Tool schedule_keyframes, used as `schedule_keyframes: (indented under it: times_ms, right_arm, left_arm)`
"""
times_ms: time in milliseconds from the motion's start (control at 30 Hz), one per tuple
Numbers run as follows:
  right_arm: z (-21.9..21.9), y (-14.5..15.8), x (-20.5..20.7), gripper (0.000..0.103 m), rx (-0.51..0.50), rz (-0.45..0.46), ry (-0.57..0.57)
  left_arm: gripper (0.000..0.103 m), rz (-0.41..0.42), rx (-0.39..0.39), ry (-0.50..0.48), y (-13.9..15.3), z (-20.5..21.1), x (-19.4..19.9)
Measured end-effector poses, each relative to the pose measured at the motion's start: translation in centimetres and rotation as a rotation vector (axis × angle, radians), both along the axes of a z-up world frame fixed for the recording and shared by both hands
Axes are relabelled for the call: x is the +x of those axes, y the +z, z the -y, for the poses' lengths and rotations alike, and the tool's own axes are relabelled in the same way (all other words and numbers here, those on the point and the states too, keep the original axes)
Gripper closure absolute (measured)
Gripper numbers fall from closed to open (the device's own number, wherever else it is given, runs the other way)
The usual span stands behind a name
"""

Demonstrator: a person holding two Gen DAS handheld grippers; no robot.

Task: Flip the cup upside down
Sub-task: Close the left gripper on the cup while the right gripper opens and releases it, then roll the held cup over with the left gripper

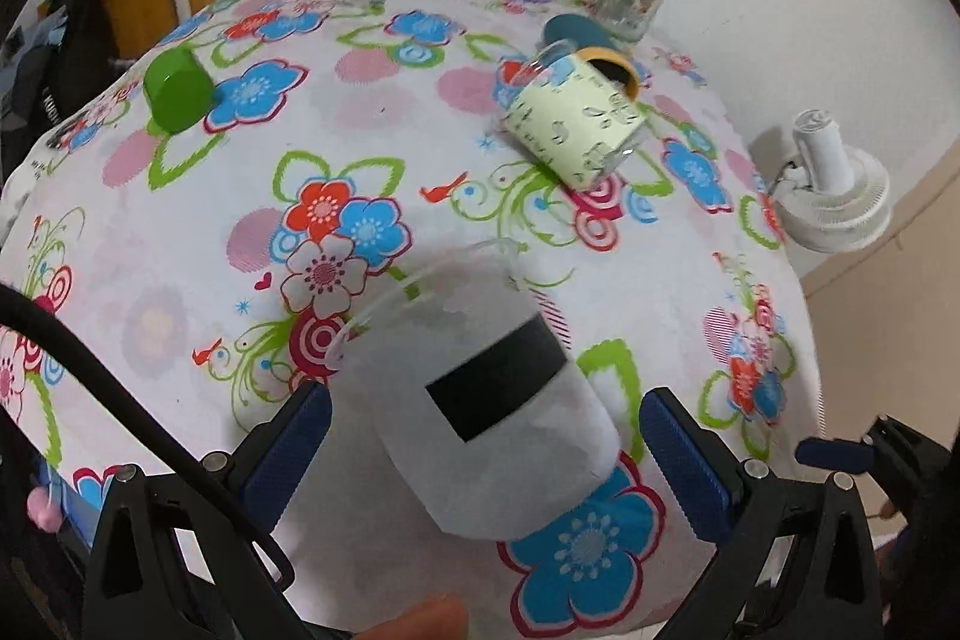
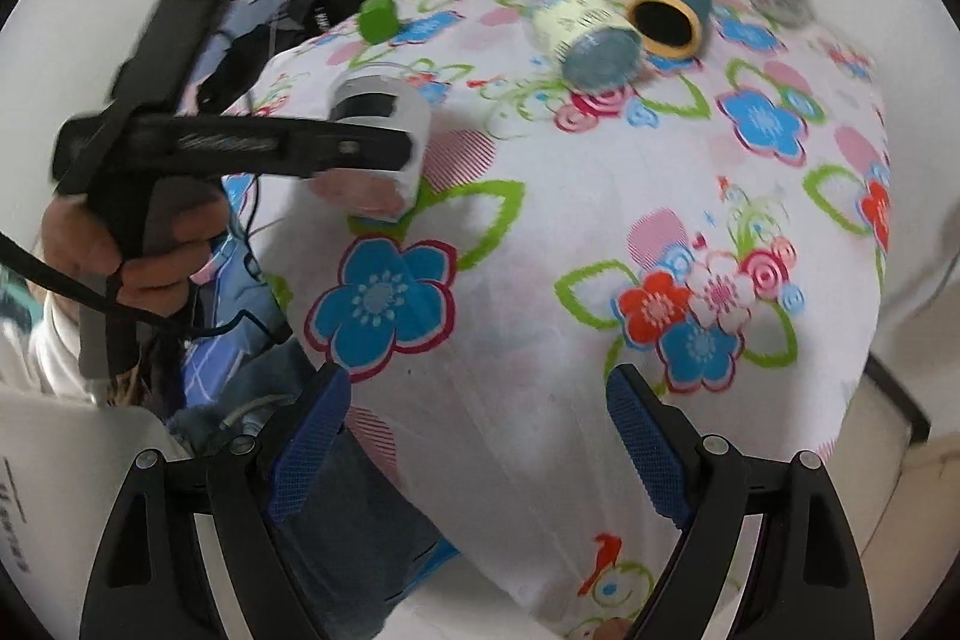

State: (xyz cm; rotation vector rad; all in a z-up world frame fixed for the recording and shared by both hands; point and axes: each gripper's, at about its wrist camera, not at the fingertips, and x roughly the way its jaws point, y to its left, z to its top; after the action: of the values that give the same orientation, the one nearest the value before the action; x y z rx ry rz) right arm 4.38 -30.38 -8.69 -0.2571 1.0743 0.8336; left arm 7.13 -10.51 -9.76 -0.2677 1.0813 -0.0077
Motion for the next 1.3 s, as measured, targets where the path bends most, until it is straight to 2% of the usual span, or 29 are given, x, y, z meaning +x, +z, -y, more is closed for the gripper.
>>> schedule_keyframes:
  times_ms: [200, 267, 333, 467, 967, 1167, 1300]
  right_arm:
    - [-1.0, -0.7, 0.4, 0.014, 0.047, 0.009, 0.064]
    - [-1.5, -1.0, 0.8, 0.014, 0.055, 0.003, 0.076]
    - [-1.9, -1.3, 1.1, 0.014, 0.054, -0.003, 0.083]
    - [-2.9, -1.6, 1.5, 0.014, 0.048, 0.004, 0.112]
    - [-6.2, -1.3, 1.3, 0.014, 0.125, 0.057, 0.175]
    - [-7.8, -1.1, 1.3, 0.014, 0.132, 0.144, 0.185]
    - [-8.8, -1.5, 1.6, 0.014, 0.126, 0.148, 0.200]
  left_arm:
    - [0.007, -0.047, 0.035, 0.009, -0.7, -0.3, 0.8]
    - [0.019, -0.069, 0.039, 0.004, -0.9, -0.6, 1.0]
    - [0.025, -0.098, 0.059, -0.003, -1.2, -0.8, 1.1]
    - [0.029, -0.149, 0.049, -0.049, -1.2, -1.3, 1.6]
    - [0.031, -0.268, 0.174, -0.221, 2.5, -3.1, 2.6]
    - [0.031, -0.355, 0.222, -0.305, 3.9, -3.1, 2.8]
    - [0.031, -0.417, 0.240, -0.351, 5.1, -3.0, 3.1]
